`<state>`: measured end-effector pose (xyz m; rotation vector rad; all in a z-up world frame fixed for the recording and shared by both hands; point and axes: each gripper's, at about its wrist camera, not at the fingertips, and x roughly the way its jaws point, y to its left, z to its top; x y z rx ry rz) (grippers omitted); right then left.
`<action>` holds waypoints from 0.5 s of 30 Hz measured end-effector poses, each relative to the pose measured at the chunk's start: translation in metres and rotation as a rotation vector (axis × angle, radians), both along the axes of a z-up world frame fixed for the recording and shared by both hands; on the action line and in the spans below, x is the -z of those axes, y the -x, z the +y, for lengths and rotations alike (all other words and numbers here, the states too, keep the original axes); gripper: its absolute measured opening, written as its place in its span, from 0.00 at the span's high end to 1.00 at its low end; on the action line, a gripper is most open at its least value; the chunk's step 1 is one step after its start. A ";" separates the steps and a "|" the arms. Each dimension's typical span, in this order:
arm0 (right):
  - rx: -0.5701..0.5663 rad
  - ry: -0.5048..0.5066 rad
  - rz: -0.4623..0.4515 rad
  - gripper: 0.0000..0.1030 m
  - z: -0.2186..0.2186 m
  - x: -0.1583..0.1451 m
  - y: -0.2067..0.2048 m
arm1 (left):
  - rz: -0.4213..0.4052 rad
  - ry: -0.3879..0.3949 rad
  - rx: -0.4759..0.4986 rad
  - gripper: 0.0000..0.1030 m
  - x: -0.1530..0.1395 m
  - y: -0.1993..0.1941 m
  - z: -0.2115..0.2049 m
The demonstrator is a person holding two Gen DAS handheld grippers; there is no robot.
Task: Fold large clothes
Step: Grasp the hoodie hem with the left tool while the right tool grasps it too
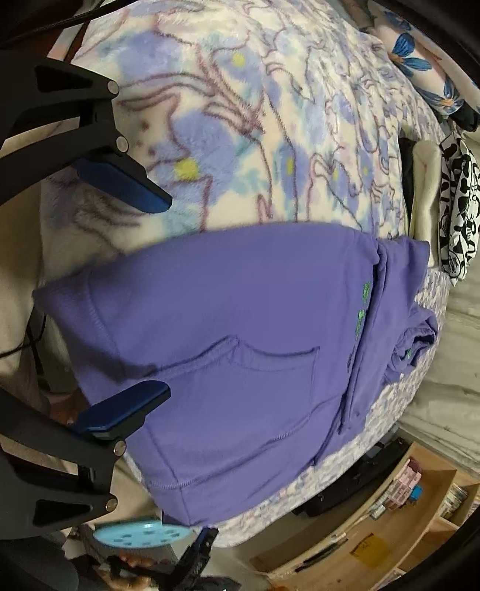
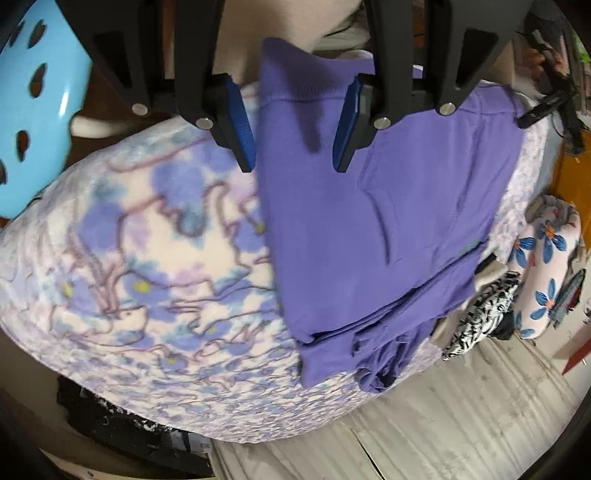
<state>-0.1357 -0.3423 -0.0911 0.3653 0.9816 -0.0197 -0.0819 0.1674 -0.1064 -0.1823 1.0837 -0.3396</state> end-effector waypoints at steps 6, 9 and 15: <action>-0.052 -0.091 0.056 0.58 -0.006 0.026 -0.006 | 0.014 0.038 -0.001 0.12 0.004 0.000 0.002; -0.107 -0.149 0.044 0.56 -0.004 0.031 -0.009 | 0.020 0.069 0.006 0.17 0.005 -0.002 0.004; -0.246 -0.313 0.011 0.56 -0.002 0.030 -0.016 | 0.041 0.156 0.033 0.34 0.009 -0.004 0.006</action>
